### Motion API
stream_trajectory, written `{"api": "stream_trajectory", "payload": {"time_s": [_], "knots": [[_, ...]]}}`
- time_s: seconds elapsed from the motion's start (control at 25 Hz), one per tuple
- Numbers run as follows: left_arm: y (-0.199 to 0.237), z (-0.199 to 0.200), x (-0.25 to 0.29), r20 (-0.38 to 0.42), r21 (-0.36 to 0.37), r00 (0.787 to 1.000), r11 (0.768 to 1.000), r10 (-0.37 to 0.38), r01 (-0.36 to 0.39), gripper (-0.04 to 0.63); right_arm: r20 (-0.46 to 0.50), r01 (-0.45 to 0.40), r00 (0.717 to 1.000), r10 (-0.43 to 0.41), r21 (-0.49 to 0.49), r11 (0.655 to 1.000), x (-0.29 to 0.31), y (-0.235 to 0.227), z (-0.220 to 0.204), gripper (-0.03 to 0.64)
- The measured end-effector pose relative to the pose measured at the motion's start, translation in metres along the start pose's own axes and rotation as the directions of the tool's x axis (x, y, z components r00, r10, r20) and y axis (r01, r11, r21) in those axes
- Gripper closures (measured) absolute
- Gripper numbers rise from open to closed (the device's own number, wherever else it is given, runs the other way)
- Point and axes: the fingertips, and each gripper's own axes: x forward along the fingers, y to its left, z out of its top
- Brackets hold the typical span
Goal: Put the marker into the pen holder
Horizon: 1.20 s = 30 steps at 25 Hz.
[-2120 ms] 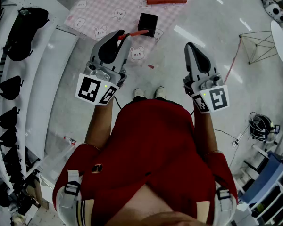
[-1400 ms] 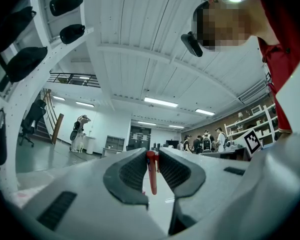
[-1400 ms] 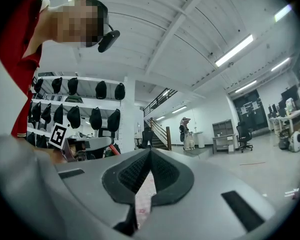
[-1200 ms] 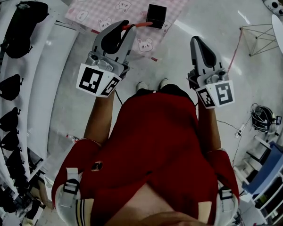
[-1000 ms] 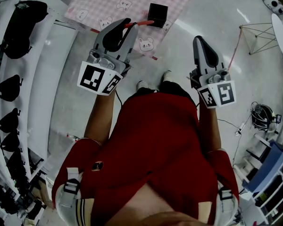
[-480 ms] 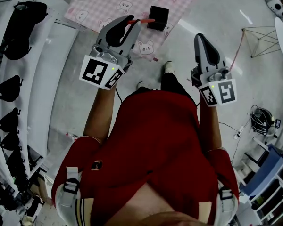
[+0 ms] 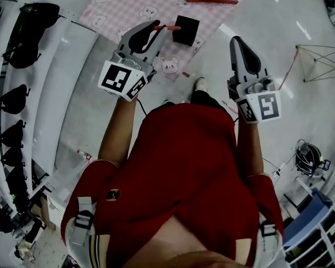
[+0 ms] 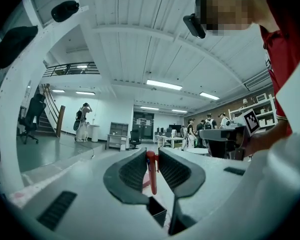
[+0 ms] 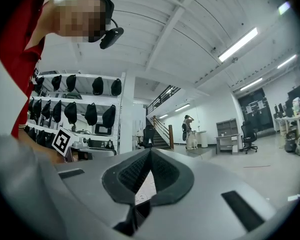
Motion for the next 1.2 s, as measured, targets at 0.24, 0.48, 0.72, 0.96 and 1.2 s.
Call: {"api": "stream_trajectory", "payload": {"time_s": [0.24,0.48,0.72,0.96,1.2], "knots": [[0.005,-0.023,0.033,-0.066,-0.003,0.997,0.999,0.043,-0.043,0.517,-0.001,-0.036,0.999,0.036,0.014,0.999,0.010,-0.034,-0.003,0.618],[0.010,-0.045,0.057,-0.126,0.004,0.988,0.996,0.090,-0.090,0.517,-0.021,-0.084,0.996,0.084,0.017,0.996,0.018,-0.055,-0.011,0.618],[0.014,-0.071,0.076,-0.193,0.018,0.973,0.992,0.129,-0.128,0.517,-0.037,-0.142,0.989,0.142,0.016,0.990,0.023,-0.066,-0.021,0.618],[0.015,-0.097,0.094,-0.258,0.026,0.952,0.986,0.167,-0.166,0.517,-0.045,-0.193,0.980,0.194,0.018,0.981,0.026,-0.080,-0.023,0.618],[0.018,-0.125,0.108,-0.325,0.038,0.928,0.983,0.182,-0.180,0.517,-0.054,-0.215,0.975,0.216,0.028,0.976,0.027,-0.093,-0.026,0.618]]}}
